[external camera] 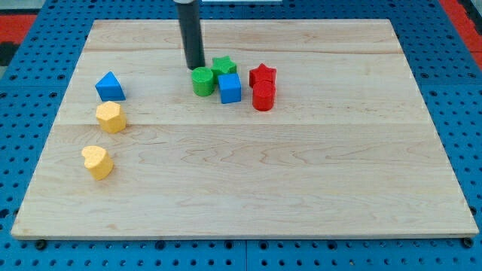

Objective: Push green circle into group of blocks

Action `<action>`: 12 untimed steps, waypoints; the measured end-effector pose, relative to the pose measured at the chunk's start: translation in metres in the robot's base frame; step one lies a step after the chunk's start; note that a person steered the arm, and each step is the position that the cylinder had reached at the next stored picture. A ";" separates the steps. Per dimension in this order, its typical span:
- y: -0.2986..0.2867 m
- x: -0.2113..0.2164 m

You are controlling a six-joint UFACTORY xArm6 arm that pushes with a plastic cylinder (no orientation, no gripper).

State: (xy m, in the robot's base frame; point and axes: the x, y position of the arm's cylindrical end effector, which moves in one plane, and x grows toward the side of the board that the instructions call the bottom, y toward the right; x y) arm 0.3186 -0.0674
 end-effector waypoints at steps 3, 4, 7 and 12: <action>0.029 0.001; 0.000 -0.006; -0.106 -0.001; -0.013 0.040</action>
State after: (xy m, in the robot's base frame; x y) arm 0.3584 -0.0802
